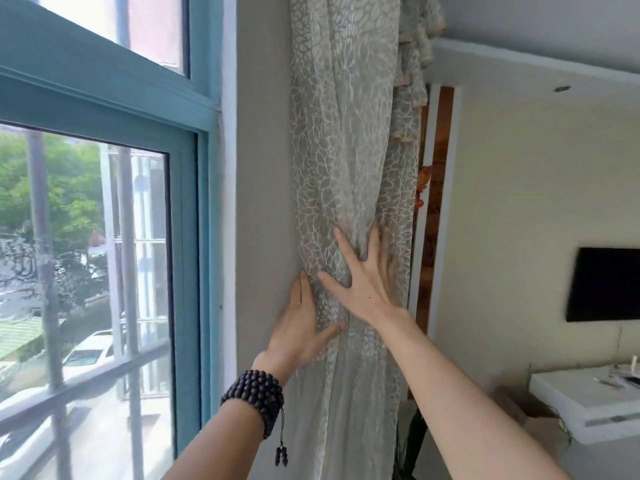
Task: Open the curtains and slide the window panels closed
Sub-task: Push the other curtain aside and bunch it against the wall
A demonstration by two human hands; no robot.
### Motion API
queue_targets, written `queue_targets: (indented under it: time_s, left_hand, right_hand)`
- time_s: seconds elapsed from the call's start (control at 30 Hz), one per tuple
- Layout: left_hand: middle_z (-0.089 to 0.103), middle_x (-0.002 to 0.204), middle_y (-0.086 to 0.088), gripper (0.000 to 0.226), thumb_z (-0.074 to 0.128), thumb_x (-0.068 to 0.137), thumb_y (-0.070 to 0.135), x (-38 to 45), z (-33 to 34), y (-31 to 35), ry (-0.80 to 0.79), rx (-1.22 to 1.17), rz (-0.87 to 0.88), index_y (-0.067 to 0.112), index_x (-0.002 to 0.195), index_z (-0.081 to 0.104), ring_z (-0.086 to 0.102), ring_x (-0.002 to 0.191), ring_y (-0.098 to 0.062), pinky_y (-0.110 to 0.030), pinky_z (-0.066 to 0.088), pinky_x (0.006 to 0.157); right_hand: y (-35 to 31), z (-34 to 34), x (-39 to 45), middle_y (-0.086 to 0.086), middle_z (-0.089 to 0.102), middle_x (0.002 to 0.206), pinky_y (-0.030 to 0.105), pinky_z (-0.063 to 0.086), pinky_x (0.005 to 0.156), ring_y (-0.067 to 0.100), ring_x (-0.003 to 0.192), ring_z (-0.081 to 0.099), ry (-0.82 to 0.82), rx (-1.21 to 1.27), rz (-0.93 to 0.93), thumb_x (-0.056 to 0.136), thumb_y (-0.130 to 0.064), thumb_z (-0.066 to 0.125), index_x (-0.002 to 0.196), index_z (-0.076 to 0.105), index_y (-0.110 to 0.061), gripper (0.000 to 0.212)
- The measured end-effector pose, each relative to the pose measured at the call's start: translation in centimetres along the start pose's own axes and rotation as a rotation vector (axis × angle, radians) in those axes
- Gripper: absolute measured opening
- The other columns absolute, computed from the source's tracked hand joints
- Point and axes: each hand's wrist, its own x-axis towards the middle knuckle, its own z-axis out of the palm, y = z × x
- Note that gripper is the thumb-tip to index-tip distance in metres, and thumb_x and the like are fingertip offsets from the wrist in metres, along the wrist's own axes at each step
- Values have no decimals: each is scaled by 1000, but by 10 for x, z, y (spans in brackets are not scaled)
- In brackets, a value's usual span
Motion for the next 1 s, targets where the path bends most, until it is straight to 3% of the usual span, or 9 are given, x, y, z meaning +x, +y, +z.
queue_targets:
  time_s: [0.17, 0.37, 0.57, 0.8, 1.0]
  left_hand:
    - [-13, 168, -6, 119, 59, 86, 67, -27, -19, 2, 7, 60, -12, 11, 157, -18, 1, 155, -21, -44, 18, 123]
    - [-8, 168, -7, 122, 59, 83, 71, -50, -39, 7, 15, 129, -39, 12, 157, -16, 3, 154, -25, -56, 18, 121]
    - [-9, 168, -4, 126, 61, 79, 75, -71, -62, 6, 42, 144, -40, 15, 157, -17, -3, 154, -21, -59, 16, 121]
    - [-4, 168, 2, 113, 50, 82, 74, -102, -101, -11, 102, 261, 14, 25, 157, -19, 2, 154, -20, -57, 19, 118]
    - [2, 168, 3, 99, 43, 83, 69, -136, -143, -26, 172, 262, 16, 38, 157, -16, 6, 153, -19, -56, 22, 115]
  right_hand:
    - [-19, -12, -21, -5, -52, 153, 76, 2, 117, 36, 153, -28, 2, 38, -14, 92, -74, 49, 155, -13, -56, 90]
    - [-39, -28, -42, 4, -46, 159, 76, 6, 116, 36, 152, -28, -2, 58, -17, 90, -75, 50, 155, -16, -53, 95]
    - [-61, -40, -59, 2, -47, 158, 77, 4, 116, 33, 151, -33, 19, 103, -6, 83, -82, 48, 157, -10, -54, 98]
    - [-89, -47, -86, -2, -42, 162, 78, 10, 115, 30, 153, -29, 16, 219, -63, 90, -64, 53, 159, -5, -49, 92]
    - [-124, -48, -102, 2, -28, 168, 72, -8, 117, 30, 156, -21, 59, 106, -120, 92, -67, 41, 163, -4, -37, 89]
